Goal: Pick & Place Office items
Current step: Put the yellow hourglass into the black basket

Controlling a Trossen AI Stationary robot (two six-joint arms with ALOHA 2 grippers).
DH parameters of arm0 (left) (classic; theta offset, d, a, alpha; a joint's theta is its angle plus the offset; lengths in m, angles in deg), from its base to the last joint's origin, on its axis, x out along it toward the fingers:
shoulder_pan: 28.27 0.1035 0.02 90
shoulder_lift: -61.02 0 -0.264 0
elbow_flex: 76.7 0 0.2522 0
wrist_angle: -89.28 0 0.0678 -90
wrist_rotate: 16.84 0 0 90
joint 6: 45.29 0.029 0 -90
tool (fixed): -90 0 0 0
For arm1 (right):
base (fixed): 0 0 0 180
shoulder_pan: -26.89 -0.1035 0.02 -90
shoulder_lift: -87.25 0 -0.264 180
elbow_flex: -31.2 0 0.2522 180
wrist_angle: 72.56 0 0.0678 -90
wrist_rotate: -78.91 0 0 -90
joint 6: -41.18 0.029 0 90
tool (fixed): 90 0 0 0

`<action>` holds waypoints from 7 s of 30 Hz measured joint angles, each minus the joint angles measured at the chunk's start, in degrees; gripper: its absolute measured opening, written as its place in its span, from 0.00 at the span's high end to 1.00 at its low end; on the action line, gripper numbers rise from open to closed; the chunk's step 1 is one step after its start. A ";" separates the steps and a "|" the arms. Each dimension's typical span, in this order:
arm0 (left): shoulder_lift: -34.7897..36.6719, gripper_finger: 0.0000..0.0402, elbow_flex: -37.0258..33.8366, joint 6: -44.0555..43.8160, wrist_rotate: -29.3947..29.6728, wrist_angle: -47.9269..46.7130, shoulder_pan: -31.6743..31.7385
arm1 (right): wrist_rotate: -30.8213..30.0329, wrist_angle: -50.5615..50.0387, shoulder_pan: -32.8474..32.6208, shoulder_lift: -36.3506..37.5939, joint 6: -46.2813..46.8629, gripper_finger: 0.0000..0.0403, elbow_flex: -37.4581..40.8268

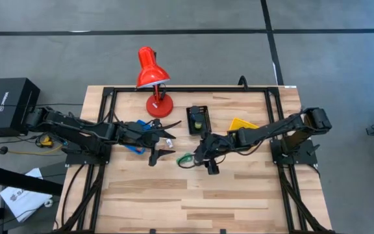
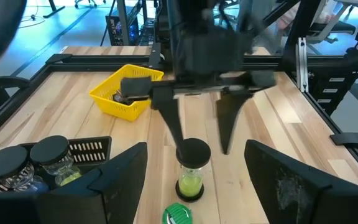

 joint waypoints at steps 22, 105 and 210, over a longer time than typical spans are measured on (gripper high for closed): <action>0.00 0.34 0.02 0.00 0.00 0.42 0.00 | 0.14 -4.27 0.89 -3.48 -2.53 0.41 -3.37; -0.02 0.34 0.04 0.00 0.00 1.40 -0.02 | 1.41 -12.08 -0.86 -8.47 0.15 0.66 -9.77; -0.02 0.34 0.00 -0.42 0.00 10.78 3.91 | 1.23 -36.06 -1.27 -20.44 60.94 0.36 -16.21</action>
